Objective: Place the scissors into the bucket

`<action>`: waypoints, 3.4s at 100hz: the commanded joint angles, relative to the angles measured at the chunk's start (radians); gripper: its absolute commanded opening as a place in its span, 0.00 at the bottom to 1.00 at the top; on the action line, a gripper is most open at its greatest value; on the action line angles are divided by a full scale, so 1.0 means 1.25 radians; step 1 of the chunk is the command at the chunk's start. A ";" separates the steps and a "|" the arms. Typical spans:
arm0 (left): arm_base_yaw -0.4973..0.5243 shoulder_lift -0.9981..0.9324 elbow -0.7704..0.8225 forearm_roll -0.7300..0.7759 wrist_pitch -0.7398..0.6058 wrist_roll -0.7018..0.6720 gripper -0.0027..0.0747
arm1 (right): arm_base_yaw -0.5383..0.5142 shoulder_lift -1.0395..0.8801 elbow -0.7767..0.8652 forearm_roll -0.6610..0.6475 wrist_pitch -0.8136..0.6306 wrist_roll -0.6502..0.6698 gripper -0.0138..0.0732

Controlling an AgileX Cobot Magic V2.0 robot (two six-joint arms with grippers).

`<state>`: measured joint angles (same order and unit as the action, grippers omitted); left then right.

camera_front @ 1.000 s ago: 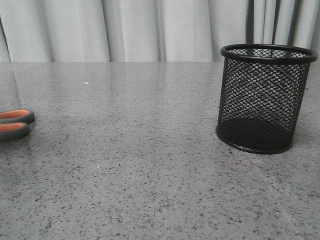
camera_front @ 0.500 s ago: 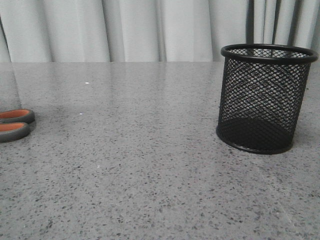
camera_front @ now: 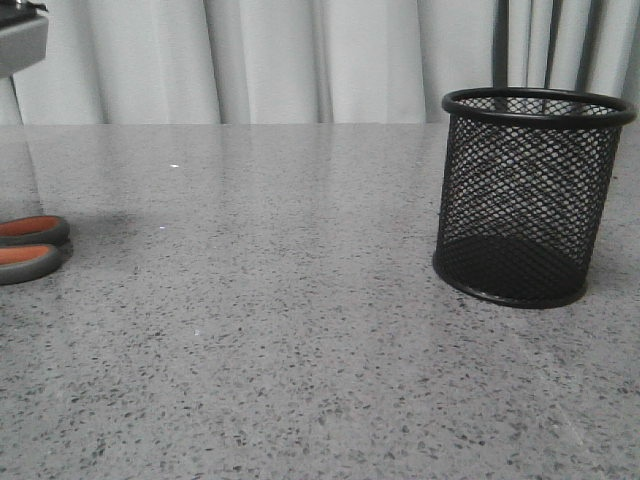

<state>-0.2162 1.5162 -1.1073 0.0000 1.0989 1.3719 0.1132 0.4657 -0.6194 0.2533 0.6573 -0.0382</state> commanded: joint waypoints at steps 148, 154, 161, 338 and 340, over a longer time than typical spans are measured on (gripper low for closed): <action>-0.526 -0.316 -0.029 -0.054 -0.427 -0.007 0.11 | 0.102 0.254 -0.149 0.807 0.116 -0.546 0.68; -0.534 -0.310 -0.035 -0.054 -0.437 -0.007 0.11 | 0.120 0.277 -0.164 0.807 0.114 -0.546 0.68; -0.540 -0.302 -0.045 -0.055 -0.442 -0.007 0.11 | 0.150 0.302 -0.172 0.807 0.096 -0.547 0.68; -0.551 -0.618 -0.065 -0.300 -0.599 -0.015 0.29 | 0.155 0.414 -0.400 0.694 0.087 -0.551 0.08; -0.551 -0.631 -0.065 -0.300 -0.590 -0.020 0.25 | 0.141 0.414 -0.415 0.667 0.106 -0.523 0.08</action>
<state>-0.8971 0.7885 -1.1582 -0.3367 0.3996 1.3731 0.3484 1.0071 -1.0589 1.1082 0.7021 -0.7393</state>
